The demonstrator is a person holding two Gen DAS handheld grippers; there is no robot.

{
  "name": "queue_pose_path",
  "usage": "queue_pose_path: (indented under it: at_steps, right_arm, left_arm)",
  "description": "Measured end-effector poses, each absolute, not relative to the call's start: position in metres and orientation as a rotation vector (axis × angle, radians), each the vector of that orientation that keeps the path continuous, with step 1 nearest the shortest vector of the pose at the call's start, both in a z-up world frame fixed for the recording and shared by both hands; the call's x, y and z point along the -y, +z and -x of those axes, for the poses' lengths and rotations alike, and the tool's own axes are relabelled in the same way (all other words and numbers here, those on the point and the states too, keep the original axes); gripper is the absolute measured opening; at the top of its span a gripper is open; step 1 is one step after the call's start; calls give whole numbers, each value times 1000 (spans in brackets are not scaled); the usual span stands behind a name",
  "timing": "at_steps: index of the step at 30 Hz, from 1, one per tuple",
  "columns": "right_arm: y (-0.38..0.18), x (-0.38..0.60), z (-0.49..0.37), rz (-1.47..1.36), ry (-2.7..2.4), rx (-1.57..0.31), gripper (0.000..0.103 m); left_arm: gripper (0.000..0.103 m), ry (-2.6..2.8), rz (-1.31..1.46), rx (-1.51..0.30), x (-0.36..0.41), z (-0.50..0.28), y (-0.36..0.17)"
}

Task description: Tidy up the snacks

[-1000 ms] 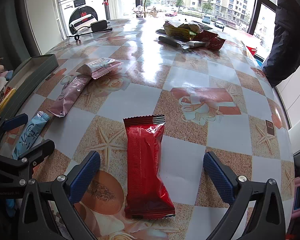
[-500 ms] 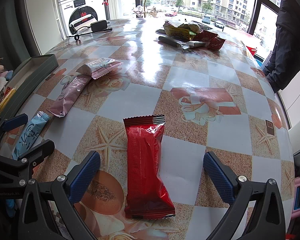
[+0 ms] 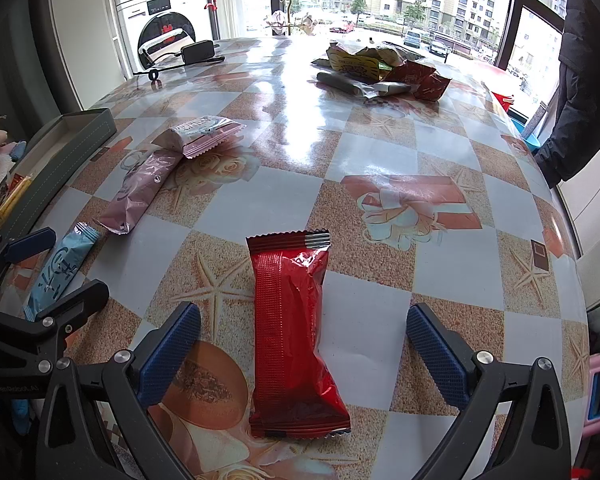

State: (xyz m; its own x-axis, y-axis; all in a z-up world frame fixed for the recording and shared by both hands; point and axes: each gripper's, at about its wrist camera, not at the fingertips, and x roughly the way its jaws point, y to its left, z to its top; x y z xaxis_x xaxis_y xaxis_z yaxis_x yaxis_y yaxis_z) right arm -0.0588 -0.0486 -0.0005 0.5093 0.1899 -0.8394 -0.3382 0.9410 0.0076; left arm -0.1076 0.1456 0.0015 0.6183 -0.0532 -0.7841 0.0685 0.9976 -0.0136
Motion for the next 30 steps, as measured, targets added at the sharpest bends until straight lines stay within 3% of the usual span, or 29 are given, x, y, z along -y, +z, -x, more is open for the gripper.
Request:
queue_pose_path:
  at_steps: [20, 26, 28, 29, 30]
  right_arm:
    - [-1, 48, 59, 165, 318, -988, 103]
    - [1, 44, 51, 179, 306, -1066, 103]
    - [3, 43, 46, 181, 296, -1113, 100]
    - [6, 43, 45, 185, 296, -1119, 89]
    - [9, 42, 44, 189, 301, -1121, 71]
  left_arm:
    - [103, -77, -22, -908, -145, 107, 2]
    - [101, -79, -27, -1042, -136, 93, 8]
    - [92, -112, -54, -1078, -126, 93, 11]
    - [84, -126, -61, -1092, -122, 93, 13]
    - [76, -137, -65, -1106, -118, 93, 15]
